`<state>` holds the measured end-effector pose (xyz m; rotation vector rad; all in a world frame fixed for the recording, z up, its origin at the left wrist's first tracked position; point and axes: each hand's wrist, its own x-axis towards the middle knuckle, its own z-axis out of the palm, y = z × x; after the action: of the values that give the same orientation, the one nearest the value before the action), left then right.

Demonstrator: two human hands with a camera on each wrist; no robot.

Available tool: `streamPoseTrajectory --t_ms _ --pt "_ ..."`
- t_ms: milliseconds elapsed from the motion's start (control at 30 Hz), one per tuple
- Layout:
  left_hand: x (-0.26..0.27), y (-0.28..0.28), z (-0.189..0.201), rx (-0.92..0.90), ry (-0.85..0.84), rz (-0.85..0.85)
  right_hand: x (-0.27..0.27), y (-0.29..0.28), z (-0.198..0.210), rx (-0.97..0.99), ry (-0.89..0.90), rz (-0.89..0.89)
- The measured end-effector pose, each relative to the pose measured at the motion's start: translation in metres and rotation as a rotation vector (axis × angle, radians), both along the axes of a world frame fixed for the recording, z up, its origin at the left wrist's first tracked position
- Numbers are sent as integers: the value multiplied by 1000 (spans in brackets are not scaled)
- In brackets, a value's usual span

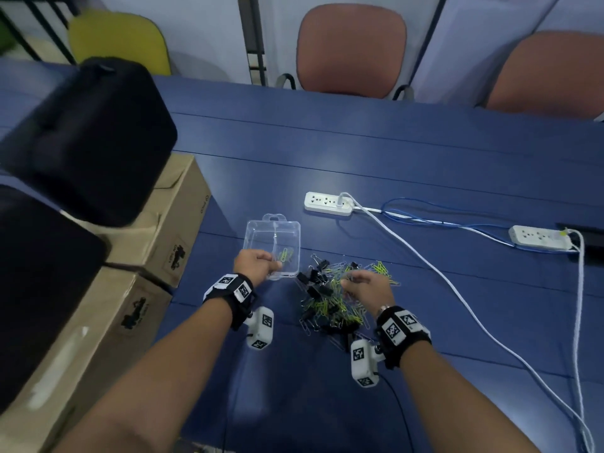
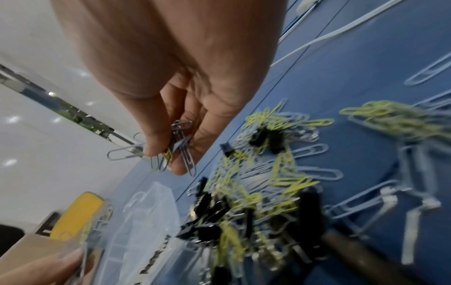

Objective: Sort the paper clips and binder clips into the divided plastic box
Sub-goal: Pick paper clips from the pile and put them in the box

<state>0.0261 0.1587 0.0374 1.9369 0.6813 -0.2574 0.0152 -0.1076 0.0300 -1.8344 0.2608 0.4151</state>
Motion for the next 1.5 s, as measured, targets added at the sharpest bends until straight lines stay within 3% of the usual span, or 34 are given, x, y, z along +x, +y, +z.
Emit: streamPoseTrajectory --t_ms 233,467,600,800,933,1067,1267,1500 --pt "35 49 -6 296 55 29 46 79 6 87 86 40" --pt "50 50 -17 450 91 -226 89 136 -2 59 178 29" --pt "43 52 -22 407 64 -262 113 167 -19 -94 190 65" --pt "28 69 -27 270 -56 -49 136 212 -17 -295 151 167" --pt "20 80 -27 212 -67 41 142 226 -19 -250 235 190" --pt "18 86 -28 207 -63 64 150 226 -37 -229 316 200" --pt "20 71 -19 269 -135 54 130 204 4 53 369 190" --pt "17 4 -10 268 -256 -132 92 95 38 131 260 94"
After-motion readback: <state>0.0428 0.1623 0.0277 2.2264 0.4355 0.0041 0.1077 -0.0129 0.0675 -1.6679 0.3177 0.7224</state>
